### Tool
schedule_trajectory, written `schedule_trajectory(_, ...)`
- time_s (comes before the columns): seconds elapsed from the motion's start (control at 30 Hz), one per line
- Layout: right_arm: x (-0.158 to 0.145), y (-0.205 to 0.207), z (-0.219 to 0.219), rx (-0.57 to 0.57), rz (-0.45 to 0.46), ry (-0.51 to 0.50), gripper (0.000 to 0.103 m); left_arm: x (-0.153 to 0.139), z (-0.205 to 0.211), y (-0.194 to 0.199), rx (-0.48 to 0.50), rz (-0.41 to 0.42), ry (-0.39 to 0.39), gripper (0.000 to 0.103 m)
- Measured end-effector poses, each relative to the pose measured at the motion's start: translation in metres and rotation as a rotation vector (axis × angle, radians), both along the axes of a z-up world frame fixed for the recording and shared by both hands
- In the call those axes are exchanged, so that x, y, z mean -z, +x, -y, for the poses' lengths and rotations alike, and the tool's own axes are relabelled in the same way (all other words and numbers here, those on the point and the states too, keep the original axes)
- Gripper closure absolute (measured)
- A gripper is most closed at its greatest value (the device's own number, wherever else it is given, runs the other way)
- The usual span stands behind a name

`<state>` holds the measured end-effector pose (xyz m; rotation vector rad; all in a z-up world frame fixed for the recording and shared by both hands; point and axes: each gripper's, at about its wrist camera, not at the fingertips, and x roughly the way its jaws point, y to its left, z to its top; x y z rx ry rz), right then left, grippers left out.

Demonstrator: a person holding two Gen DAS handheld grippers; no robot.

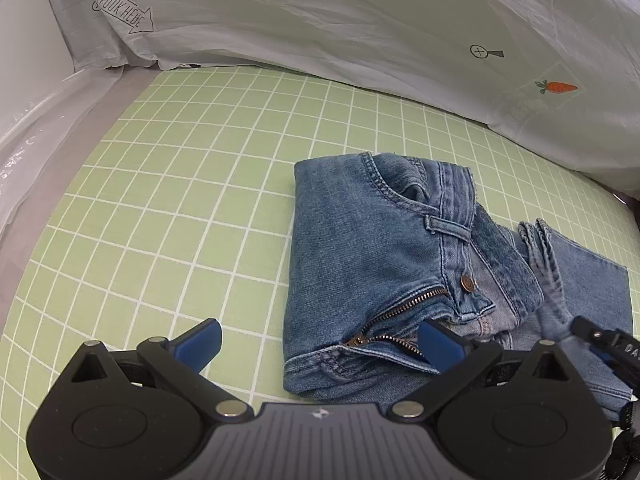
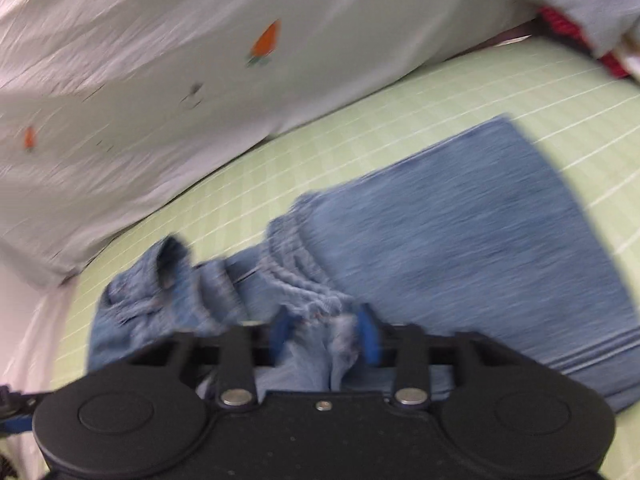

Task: Fold clothes
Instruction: 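Grasp the leg hem with the right gripper, fold it onto the waistband, release, then grasp the folded jeans edge with the left gripper and fold it over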

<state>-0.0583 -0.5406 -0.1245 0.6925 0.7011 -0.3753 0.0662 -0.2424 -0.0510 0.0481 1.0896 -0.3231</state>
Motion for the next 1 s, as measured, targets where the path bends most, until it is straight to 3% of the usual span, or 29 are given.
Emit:
schedule_trajectory(0.03, 0.002, 0.005, -0.008, -0.054, 0.003, 0.030, 0.094, 0.000, -0.001, 0.000, -0.002, -0.002, -0.001, 0.000)
schedule_trajectory(0.13, 0.004, 0.017, -0.038, -0.205, -0.022, 0.067, 0.096, 0.000, -0.004, 0.000, -0.012, -0.004, -0.005, 0.000)
schedule_trajectory(0.2, -0.002, 0.021, -0.055, -0.264, -0.061, -0.009, 0.093, 0.001, -0.007, 0.000, -0.024, -0.005, -0.008, 0.000)
schedule_trajectory(0.27, -0.010, 0.022, -0.066, -0.289, -0.087, -0.091, 0.081, 0.003, -0.010, 0.002, -0.037, -0.013, -0.009, 0.000)
schedule_trajectory(0.33, -0.022, 0.020, -0.067, -0.255, -0.080, -0.151, 0.048, 0.006, -0.013, 0.004, -0.049, -0.026, -0.009, 0.000)
schedule_trajectory(0.47, -0.042, 0.015, -0.056, -0.141, -0.046, -0.207, 0.026, 0.014, -0.015, 0.011, -0.053, -0.049, -0.005, 0.000)
schedule_trajectory(0.53, -0.047, 0.011, -0.048, -0.064, -0.061, -0.243, 0.010, 0.018, -0.014, 0.017, -0.052, -0.059, -0.007, 0.000)
schedule_trajectory(0.73, -0.034, 0.007, -0.025, 0.034, -0.157, -0.214, 0.008, 0.034, -0.010, 0.042, -0.040, -0.091, -0.013, 0.000)
schedule_trajectory(1.0, -0.023, 0.018, -0.015, 0.052, -0.261, -0.218, 0.008, 0.054, 0.001, 0.066, 0.034, -0.127, -0.049, 0.002)
